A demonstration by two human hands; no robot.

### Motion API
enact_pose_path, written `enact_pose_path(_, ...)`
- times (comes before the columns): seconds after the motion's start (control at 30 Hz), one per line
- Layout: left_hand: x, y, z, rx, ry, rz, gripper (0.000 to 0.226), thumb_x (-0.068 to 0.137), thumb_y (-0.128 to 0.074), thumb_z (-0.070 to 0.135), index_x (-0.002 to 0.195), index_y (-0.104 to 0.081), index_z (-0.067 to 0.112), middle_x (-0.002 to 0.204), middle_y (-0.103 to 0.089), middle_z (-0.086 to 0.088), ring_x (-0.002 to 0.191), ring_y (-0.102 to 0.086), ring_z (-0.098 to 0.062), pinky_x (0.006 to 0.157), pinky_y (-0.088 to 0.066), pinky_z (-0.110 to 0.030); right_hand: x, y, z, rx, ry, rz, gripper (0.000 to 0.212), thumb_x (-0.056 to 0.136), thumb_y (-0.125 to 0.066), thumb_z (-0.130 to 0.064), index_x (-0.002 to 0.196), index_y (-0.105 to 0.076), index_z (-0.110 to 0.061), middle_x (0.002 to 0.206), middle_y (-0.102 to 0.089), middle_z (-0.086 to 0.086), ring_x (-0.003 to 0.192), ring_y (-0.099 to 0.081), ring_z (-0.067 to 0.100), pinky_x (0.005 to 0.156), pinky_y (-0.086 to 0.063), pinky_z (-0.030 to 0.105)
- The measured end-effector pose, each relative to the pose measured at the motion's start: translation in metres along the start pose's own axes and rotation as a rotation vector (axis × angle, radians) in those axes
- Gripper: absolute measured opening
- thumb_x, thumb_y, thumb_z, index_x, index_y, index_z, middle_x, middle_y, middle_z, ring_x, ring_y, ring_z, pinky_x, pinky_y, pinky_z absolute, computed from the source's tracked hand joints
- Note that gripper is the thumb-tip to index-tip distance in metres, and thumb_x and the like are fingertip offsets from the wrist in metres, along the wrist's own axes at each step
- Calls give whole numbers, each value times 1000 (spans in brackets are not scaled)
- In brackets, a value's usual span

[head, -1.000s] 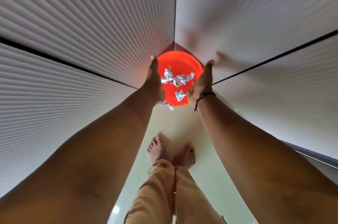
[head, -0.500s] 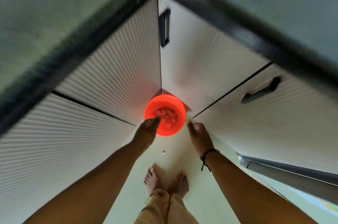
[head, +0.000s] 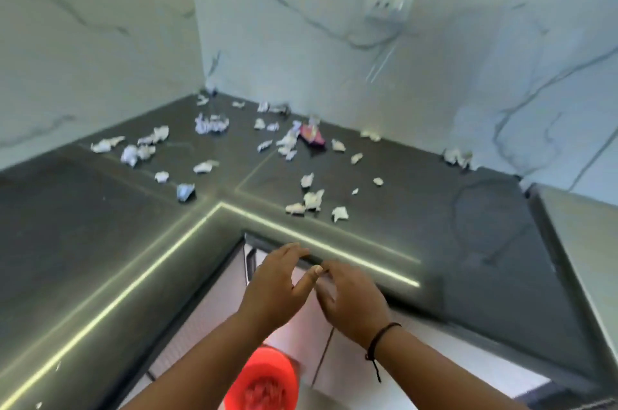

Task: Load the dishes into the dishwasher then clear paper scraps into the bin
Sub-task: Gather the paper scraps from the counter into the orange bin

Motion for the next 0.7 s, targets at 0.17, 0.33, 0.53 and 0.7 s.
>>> enact_pose_path(0.17,66,5,-14,229,186,-88,130,52,-33,97,152,0,22,161,2,-6,147,6,-27,119,-1,-42,24,48,84,-250,-283,57,73,74,-39,-75,128,-49,-27,125,-56,-1,118,-48,22,99,-37,34)
enact_pose_path(0.33,119,-23,-44,359,320,-168,149,36,-33,104,146,27,23,157,23,-8,144,21,-31,117,11,-46,42,62,186,-219,-615,-80,118,54,-25,-100,149,-13,-31,160,-7,5,146,-1,33,117,-4,50)
enact_pose_path(0.53,202,-58,-43,401,246,-212,152,37,-33,104,143,32,18,156,28,-3,143,26,-22,118,9,-43,105,95,301,-216,-795,-35,122,55,-21,-101,152,-5,-28,160,5,9,146,4,37,117,-1,53)
enact_pose_path(0.7,246,-85,-38,476,188,-282,140,44,-29,103,143,31,25,156,27,-2,142,29,-17,118,11,-39,172,139,395,-208,-849,79,120,58,-34,-96,151,-9,-24,159,0,13,144,-2,43,118,-9,52)
Point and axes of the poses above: each hand's wrist, its own x-axis towards the middle knuckle, its own y-axis out of the back of the hand, z = x × y, the point moved 6 cm from there along x, towards the middle knuckle
